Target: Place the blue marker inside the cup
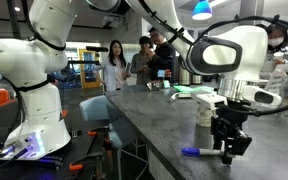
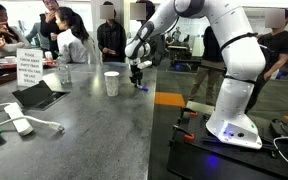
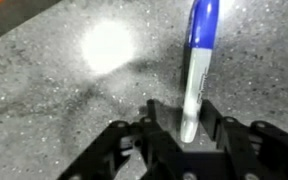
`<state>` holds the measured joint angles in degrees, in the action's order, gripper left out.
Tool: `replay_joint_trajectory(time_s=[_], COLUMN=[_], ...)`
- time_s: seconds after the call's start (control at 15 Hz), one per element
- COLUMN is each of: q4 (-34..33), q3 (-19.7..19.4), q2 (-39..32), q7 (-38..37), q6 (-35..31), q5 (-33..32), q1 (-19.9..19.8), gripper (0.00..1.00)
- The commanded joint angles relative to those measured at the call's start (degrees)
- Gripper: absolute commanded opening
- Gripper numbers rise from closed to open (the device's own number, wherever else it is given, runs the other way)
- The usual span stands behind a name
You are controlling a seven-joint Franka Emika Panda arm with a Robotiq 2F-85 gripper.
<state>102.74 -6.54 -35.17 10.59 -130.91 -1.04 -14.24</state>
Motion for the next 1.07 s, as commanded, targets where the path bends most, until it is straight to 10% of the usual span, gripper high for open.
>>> replay_joint_trajectory(time_s=[0.0, 0.2, 1.0], q4=[-0.4, 0.23, 15.35], q3=[-0.13, 0.16, 12.13], q2=[-0.22, 0.38, 19.19], q7=[-0.41, 0.23, 33.45], q6=[-0.88, -1.42, -18.76], q5=[-0.16, -0.15, 15.21], q1=[0.09, 0.07, -8.81], gripper=[0.21, 0.01, 0.05])
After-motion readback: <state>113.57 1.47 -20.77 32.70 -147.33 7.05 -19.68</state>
